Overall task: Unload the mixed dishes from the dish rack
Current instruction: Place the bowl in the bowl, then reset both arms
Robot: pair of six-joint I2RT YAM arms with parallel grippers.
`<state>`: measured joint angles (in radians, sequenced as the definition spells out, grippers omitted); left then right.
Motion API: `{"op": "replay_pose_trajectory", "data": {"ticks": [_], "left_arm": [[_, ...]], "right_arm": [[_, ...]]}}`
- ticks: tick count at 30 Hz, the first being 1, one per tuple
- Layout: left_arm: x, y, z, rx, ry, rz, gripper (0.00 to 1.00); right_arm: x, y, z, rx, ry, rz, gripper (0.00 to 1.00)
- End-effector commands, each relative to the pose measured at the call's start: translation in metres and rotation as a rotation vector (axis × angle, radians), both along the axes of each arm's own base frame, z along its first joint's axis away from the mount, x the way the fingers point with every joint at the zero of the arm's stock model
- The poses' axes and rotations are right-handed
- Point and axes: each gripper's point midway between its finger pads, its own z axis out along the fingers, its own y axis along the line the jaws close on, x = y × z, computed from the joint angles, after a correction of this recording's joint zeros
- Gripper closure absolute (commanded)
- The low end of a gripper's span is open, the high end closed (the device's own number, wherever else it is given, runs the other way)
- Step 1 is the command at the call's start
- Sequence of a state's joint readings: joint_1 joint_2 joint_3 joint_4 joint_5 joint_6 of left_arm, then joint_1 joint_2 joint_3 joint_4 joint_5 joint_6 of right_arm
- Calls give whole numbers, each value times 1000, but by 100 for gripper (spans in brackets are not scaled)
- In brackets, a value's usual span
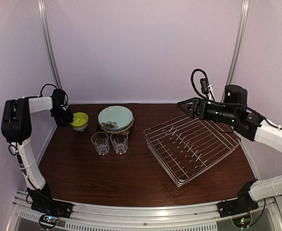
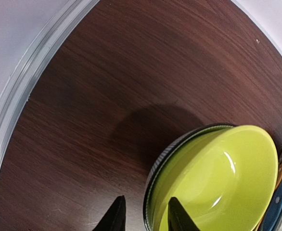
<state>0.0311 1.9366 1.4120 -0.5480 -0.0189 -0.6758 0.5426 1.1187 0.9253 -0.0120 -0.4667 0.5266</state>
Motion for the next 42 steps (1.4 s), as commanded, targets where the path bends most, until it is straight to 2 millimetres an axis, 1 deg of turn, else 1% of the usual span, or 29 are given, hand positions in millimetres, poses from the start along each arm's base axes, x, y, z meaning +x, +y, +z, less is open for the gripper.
{"op": "replay_pose_trajectory", "data": {"ticks": [1,5,6,7,9,11,13,14,15,16,17,20,23,24,27,29,31,33,35,39,42], "left_arm": [[10,-4,13,-15,-42,-13,67],[12,-4,30,-17,-85,-6,61],[13,-7,36,-32,-101,-14,59],[15,-11,42,-45,-118,-23,56],[17,-13,55,-50,-150,-35,52],[19,-15,68,-47,-178,-49,42],[23,-20,83,-35,-213,-76,28],[24,-21,92,-23,-229,-87,14],[25,-21,101,-5,-244,-96,4],[25,-19,110,17,-256,-109,3],[26,-28,121,41,-274,-135,3],[26,-42,160,121,-347,-181,3],[23,-59,203,182,-441,-234,3],[20,-71,218,208,-480,-258,2],[9,-95,262,268,-608,-306,3],[0,-118,284,272,-697,-382,3],[-12,-148,300,293,-750,-475,3],[-25,-175,309,325,-780,-561,2],[-38,-201,312,328,-800,-641,3],[-72,-253,304,221,-875,-867,3],[-82,-273,280,209,-851,-925,3]], "right_arm": [[1,-1,-2,3,3,-1,0],[1,-1,-2,3,2,-2,0],[2,-1,-2,2,4,-2,0],[2,-1,-2,1,2,-4,0],[3,-1,-2,0,2,-5,0],[3,0,-3,-2,4,-3,0],[4,0,-2,-3,-1,-4,0],[5,0,-1,-4,-5,-4,0],[5,0,0,-6,-8,-4,0],[5,1,1,-7,-13,-1,0],[6,1,3,-11,-23,-1,0],[8,0,11,-25,-49,-5,0],[10,-3,18,-49,-70,-21,0],[11,-3,19,-59,-77,-27,0],[16,-6,22,-86,-91,-48,0],[18,-8,24,-100,-100,-56,0],[20,-10,23,-114,-108,-71,0],[22,-11,20,-130,-114,-82,0],[23,-11,16,-141,-117,-82,0],[27,-13,5,-170,-118,-94,0],[30,-15,-8,-191,-116,-108,0]]}}
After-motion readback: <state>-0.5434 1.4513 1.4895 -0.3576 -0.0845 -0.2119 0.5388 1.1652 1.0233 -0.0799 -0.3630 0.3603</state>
